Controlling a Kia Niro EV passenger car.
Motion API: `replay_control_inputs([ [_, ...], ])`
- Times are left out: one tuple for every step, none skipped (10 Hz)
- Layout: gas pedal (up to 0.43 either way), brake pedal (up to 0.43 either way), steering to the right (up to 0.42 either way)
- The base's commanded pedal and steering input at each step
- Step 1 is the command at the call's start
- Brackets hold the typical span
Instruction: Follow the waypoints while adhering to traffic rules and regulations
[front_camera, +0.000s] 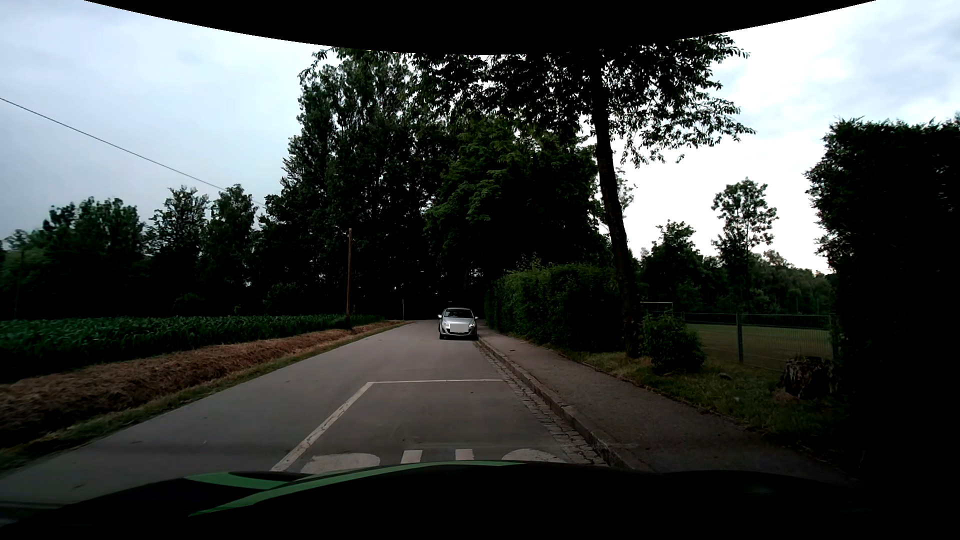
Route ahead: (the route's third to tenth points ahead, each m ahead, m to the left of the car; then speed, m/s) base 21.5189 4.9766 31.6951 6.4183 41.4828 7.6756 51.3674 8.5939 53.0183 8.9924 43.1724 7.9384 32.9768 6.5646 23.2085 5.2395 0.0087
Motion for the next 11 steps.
replay_control_inputs([
  [0.000, 0.305, -0.013],
  [0.000, 0.305, -0.013],
  [0.000, 0.305, -0.013],
  [0.000, 0.305, -0.013],
  [0.000, 0.305, -0.013],
  [0.000, 0.305, -0.013],
  [0.000, 0.305, -0.013],
  [0.000, 0.305, -0.013],
  [0.000, 0.305, -0.013],
  [0.000, 0.299, -0.013],
  [0.000, 0.305, -0.013],
])
